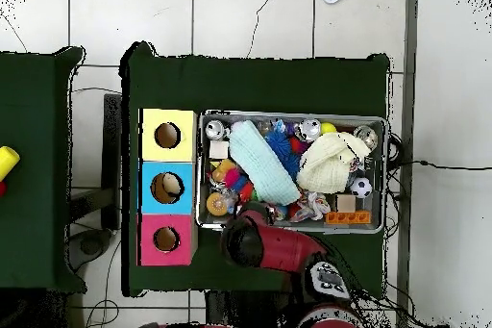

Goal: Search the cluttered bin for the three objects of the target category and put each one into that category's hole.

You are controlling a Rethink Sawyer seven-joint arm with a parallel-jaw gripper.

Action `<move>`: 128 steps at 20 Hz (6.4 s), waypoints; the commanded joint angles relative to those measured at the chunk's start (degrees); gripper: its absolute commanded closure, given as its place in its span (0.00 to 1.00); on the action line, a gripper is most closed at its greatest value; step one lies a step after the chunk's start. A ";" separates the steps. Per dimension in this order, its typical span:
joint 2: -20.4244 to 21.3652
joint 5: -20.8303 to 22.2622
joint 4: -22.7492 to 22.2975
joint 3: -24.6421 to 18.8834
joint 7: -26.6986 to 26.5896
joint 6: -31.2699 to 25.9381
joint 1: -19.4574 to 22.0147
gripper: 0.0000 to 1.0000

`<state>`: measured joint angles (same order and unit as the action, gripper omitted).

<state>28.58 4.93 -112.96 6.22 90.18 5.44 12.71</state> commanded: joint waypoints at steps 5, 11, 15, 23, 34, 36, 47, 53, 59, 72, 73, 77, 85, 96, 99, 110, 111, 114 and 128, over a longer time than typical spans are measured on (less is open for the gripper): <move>3.73 -5.93 -3.79 -14.72 8.68 -21.83 4.96 1.00; 12.74 -9.70 -5.04 -21.76 5.46 -35.13 10.67 1.00; 16.15 -11.53 -6.00 -26.46 2.64 -39.08 14.13 1.00; 17.33 -9.95 -6.94 -30.52 0.78 -35.15 17.41 1.00; 18.39 -5.84 -3.35 -30.17 1.89 -29.28 16.72 1.00; 18.90 -5.53 -2.49 -29.92 1.96 -29.01 16.52 1.00; 21.67 -10.57 0.86 -31.71 3.88 -33.29 17.59 1.00; 22.01 -11.47 1.87 -33.48 2.67 -36.51 19.07 1.00; 22.84 -11.81 3.68 -35.65 0.31 -42.16 21.19 1.00; 22.91 -12.28 8.05 -40.28 -0.91 -48.75 26.37 1.00; 23.00 -11.84 8.43 -40.09 -0.79 -49.24 26.34 1.00; 23.68 -11.40 9.95 -39.46 0.44 -50.94 26.07 1.00; 22.77 -8.67 12.52 -35.12 6.45 -48.01 20.24 1.00; 20.14 -8.12 14.77 -27.56 12.77 -41.38 9.74 1.00; 19.26 -8.75 14.69 -26.62 12.64 -39.40 8.66 1.00; 17.62 -8.96 12.07 -26.74 8.01 -34.39 9.83 1.00; 17.54 -8.81 12.17 -26.76 7.59 -34.18 9.89 1.00; 17.23 -8.00 13.14 -25.42 7.87 -32.17 9.24 1.00; 16.40 -8.28 13.21 -23.85 7.86 -28.75 8.22 1.00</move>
<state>47.64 -5.50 -100.23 -19.80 90.18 -26.27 20.89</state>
